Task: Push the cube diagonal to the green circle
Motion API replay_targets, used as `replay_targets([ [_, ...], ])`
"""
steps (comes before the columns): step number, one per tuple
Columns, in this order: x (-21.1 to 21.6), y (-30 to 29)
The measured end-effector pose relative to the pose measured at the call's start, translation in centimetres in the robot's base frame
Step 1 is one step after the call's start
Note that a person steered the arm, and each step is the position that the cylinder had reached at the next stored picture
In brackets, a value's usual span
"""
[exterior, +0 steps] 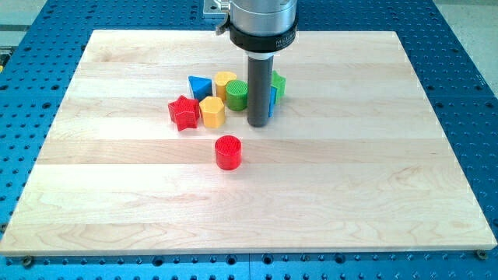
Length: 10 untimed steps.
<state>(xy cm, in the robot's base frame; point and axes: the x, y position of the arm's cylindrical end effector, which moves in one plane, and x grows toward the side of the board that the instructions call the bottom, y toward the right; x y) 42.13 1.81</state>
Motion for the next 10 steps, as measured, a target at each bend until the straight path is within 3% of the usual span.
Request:
replay_targets([
  [2,-0.4,0.4],
  [5,-8.1,0.5],
  [6,-8.1,-2.9],
  [8,-13.8,-4.8],
  [10,-13.7,-7.7],
])
